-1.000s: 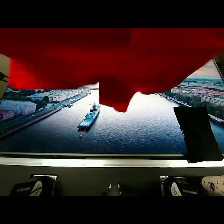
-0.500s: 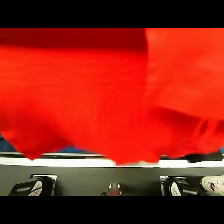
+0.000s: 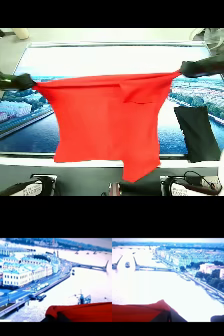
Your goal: Fold the shirts.
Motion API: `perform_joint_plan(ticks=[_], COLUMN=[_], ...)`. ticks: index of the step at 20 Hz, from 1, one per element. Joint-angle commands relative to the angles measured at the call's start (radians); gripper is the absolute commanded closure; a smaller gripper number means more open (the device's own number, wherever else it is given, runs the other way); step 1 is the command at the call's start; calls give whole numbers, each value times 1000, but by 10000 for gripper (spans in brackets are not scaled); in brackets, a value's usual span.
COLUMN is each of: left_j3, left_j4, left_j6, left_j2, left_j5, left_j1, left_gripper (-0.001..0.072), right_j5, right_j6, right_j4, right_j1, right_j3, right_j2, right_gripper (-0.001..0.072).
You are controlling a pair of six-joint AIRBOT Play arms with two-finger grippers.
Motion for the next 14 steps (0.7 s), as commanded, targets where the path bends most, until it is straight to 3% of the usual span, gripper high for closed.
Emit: perform_joint_plan(ticks=[1,6,8,9,11,12,14], left_j3=[13,148,168,180,208,211,167], left_j4=[-73,-115,-114,-114,-101,-64,57], left_j6=[1,30,46,92,151,149,57], left_j2=[-257,-444,-457,-454,-445,-445,-454], left_j5=[93,241,276,254,87,-23,-199], left_j1=[-1,-10,-11,-8,5,8,2], left_gripper=[685,685,684,684,684,685,685], right_j5=[-162,-418,-436,-388,-174,-26,192], right_j6=[67,171,171,170,169,170,170], right_j4=[13,31,34,31,-1,-20,-24], right_j1=[67,87,86,85,85,85,87], right_j3=[0,-1,2,6,10,10,-33], right_j2=[-257,-345,-342,-334,-301,-294,-302], right_gripper=[699,698,697,697,697,698,698])
